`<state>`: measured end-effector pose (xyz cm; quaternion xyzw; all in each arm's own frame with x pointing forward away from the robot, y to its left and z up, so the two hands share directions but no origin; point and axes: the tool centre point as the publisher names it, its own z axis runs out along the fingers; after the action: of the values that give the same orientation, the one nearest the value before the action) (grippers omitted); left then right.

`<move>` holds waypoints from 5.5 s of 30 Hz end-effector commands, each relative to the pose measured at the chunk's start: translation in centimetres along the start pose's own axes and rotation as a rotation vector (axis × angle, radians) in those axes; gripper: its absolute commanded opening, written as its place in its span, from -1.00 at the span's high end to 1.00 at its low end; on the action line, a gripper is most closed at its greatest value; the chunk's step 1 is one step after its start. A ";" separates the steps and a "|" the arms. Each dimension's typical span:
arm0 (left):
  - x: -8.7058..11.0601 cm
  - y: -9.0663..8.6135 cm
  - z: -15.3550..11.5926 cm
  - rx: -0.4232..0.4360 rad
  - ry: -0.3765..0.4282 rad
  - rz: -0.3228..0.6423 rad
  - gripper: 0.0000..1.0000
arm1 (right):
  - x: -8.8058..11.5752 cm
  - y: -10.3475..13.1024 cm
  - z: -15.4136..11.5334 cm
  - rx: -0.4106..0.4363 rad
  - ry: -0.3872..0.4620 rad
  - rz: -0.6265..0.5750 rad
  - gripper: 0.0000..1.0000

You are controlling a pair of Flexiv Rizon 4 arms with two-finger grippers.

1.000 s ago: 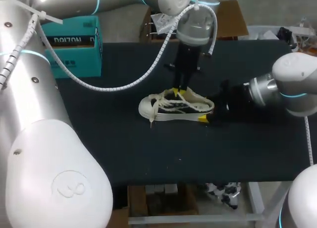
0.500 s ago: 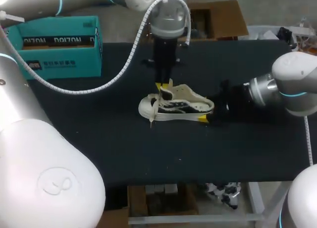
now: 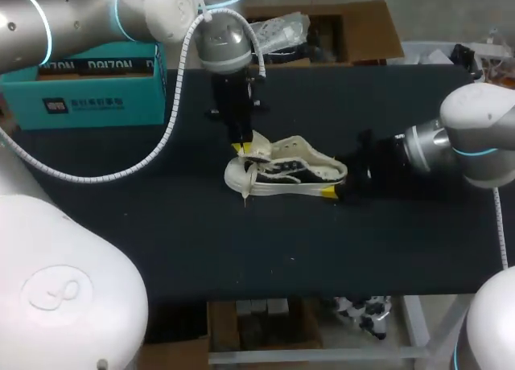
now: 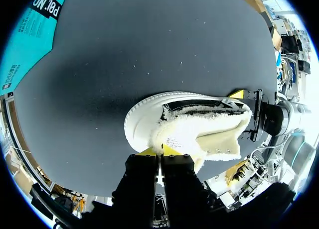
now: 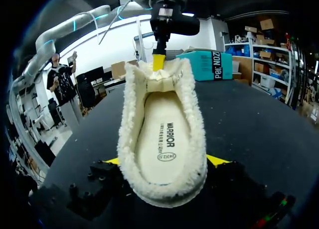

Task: Open the shoe tongue, take the insole out of the shoe, put the insole back into the shoe, and pack the shoe into the shoebox

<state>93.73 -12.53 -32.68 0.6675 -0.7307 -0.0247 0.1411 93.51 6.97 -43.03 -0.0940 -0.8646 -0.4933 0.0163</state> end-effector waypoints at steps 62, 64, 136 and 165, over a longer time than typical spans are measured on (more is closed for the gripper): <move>9.0 0.8 -1.1 -0.179 0.131 1.815 1.00 | -0.4 -0.7 0.6 -0.005 0.004 -0.001 1.00; 9.0 0.8 -1.1 -0.179 0.131 1.815 1.00 | -0.4 -0.7 0.6 -0.005 0.004 -0.001 1.00; 8.2 -6.0 16.4 0.147 -0.386 1.616 0.07 | -0.4 -0.7 0.6 -0.005 0.004 -0.001 1.00; 9.0 -6.4 9.5 0.305 -0.343 1.659 1.00 | -0.4 -0.7 0.6 -0.005 0.004 -0.001 1.00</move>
<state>95.94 -23.52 -39.41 -0.0777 -0.9914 0.0472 -0.0942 93.90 6.78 -43.08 -0.0956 -0.8645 -0.4932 0.0153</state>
